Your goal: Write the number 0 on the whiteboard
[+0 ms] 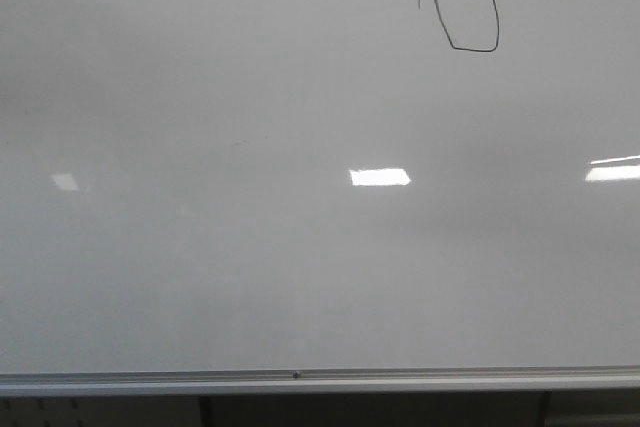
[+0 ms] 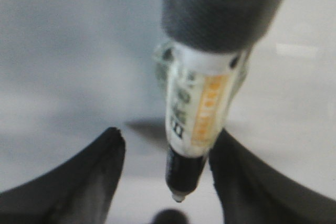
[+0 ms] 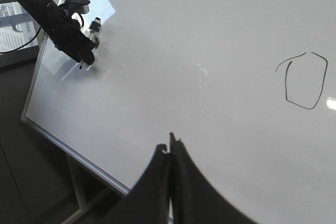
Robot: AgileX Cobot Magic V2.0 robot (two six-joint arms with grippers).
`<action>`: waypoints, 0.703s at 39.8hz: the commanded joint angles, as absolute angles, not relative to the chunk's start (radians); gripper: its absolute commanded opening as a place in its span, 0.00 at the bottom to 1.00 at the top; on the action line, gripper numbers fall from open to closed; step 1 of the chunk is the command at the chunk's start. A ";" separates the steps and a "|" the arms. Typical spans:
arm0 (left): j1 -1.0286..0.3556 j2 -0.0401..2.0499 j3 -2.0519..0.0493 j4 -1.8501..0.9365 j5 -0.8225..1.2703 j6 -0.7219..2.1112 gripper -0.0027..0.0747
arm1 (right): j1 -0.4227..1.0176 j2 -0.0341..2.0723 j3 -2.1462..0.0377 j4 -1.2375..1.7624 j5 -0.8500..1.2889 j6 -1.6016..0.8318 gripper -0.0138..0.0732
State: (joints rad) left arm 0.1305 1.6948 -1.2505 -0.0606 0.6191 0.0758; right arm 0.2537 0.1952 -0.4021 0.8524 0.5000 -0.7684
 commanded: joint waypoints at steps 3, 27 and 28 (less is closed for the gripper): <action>0.126 1.676 -1.278 -0.081 0.516 0.066 0.79 | 0.250 0.204 -0.426 0.882 0.429 -0.776 0.08; 0.126 1.268 -1.090 -0.082 0.577 0.077 0.79 | 0.250 0.204 -0.426 0.882 0.416 -0.776 0.08; 0.124 1.234 -1.066 -0.086 0.567 0.077 0.79 | 0.250 0.204 -0.426 0.882 0.416 -0.776 0.08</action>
State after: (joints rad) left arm 0.1305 1.3501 -1.0915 -0.0687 0.6446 0.0775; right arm 0.2537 0.1952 -0.4021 0.8524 0.4781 -0.7684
